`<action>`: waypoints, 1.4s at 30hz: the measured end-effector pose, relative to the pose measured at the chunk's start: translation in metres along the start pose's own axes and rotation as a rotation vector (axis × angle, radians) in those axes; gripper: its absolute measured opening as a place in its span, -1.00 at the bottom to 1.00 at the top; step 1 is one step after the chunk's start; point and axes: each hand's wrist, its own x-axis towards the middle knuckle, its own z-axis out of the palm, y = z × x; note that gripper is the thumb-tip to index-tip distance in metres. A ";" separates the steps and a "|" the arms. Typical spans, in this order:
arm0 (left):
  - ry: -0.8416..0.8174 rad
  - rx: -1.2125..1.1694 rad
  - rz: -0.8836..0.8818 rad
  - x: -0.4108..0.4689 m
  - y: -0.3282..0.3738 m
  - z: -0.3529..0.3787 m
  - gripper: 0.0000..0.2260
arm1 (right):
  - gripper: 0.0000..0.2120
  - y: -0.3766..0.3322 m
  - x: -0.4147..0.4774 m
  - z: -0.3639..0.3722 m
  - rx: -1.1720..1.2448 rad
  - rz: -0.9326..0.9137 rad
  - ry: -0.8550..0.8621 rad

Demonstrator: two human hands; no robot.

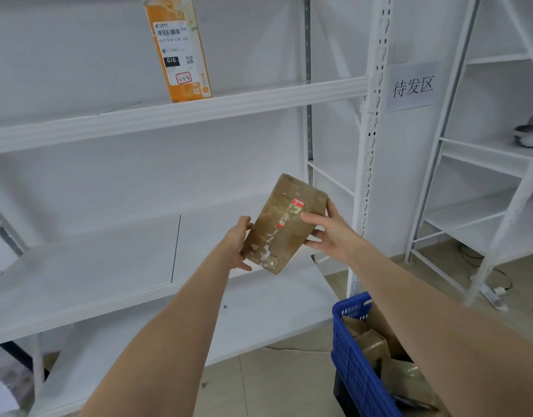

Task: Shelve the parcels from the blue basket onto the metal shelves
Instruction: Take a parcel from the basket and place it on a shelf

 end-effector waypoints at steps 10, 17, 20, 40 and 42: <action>0.015 -0.382 0.077 -0.007 0.012 0.015 -0.85 | -0.30 -0.001 0.002 0.010 -0.122 0.117 -0.082; -0.026 -0.197 0.150 -0.006 0.017 0.012 -0.80 | -0.58 0.010 0.001 0.011 0.163 0.101 0.160; -0.093 -0.038 0.093 -0.002 0.017 0.006 -0.57 | -0.48 0.013 0.000 0.011 0.149 0.086 0.170; -0.409 0.032 0.218 0.018 -0.002 -0.035 -0.28 | -0.74 0.006 0.006 0.013 0.014 0.225 0.134; -0.433 0.030 0.223 0.016 -0.002 -0.040 -0.32 | -0.73 0.008 0.006 0.017 0.008 0.223 0.138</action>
